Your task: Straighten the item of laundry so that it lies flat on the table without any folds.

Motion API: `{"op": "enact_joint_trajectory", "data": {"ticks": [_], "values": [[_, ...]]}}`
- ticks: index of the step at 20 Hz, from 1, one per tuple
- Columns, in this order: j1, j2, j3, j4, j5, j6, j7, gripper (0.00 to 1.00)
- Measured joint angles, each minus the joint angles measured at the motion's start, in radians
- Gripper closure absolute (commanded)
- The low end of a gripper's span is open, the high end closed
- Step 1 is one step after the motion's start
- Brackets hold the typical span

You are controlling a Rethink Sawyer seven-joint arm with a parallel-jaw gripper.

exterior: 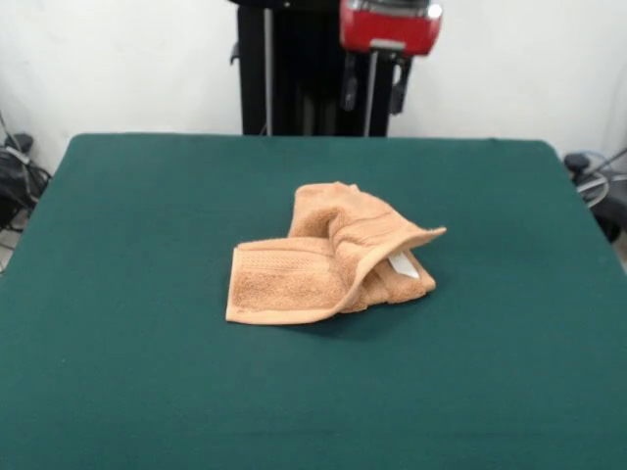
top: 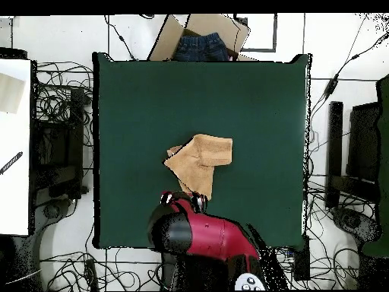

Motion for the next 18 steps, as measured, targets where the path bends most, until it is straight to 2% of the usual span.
{"op": "enact_joint_trajectory", "data": {"ticks": [9,18], "values": [[0.022,0.129,0.0,-0.013,-0.021,-0.04,0.0,0.0],[0.046,0.194,0.001,-0.051,-0.021,-0.04,0.0,0.0]]}}
